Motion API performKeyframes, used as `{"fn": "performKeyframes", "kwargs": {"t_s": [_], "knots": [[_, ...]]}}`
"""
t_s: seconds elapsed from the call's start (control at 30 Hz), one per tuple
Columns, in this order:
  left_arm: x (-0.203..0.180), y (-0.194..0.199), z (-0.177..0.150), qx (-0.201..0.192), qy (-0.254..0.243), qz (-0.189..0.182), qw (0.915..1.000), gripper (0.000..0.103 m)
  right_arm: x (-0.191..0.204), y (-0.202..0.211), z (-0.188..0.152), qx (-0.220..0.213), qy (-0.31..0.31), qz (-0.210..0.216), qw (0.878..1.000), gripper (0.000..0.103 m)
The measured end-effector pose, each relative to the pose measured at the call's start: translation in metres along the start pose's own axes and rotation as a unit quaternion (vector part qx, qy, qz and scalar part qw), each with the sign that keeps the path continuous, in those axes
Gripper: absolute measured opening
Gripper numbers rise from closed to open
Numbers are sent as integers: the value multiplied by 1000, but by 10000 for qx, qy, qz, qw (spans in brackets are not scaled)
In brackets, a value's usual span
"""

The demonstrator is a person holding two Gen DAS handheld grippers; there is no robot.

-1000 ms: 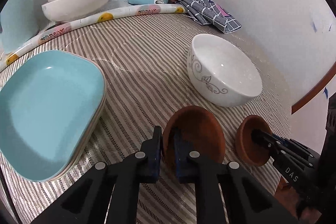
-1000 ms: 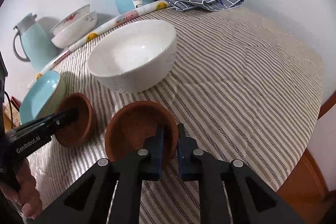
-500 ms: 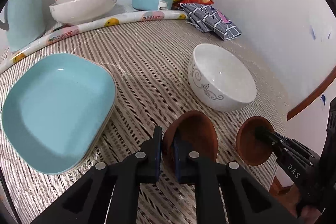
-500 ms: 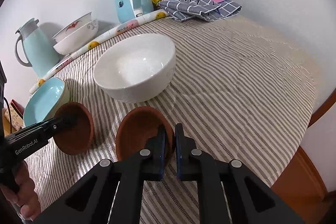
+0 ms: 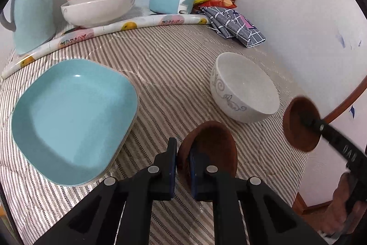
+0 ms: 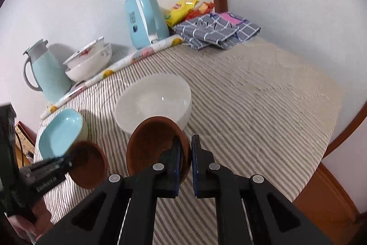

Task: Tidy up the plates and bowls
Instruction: 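Carry the brown bowl in the right tool into the white bowl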

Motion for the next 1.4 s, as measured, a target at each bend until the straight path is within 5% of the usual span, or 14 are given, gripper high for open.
{"fn": "performKeyframes", "kwargs": {"t_s": [0.5, 1.4], "knots": [[14, -26, -4, 293, 222, 5, 9993, 11, 25, -39, 46, -45, 204, -88, 9997, 9], [17, -30, -6, 291, 240, -60, 9993, 14, 47, -100, 45, 673, 500, -359, 9958, 9]]}}
Point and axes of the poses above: each gripper's, at about its wrist camera, not at the fingertips, and y roughly against the way its jaws point, x to its left, z to its top, the point moved 2 cm from there along -y, roughly the way its jaws point, and after that the axes turned 5 degrees about -z, right-handed, at the moved point
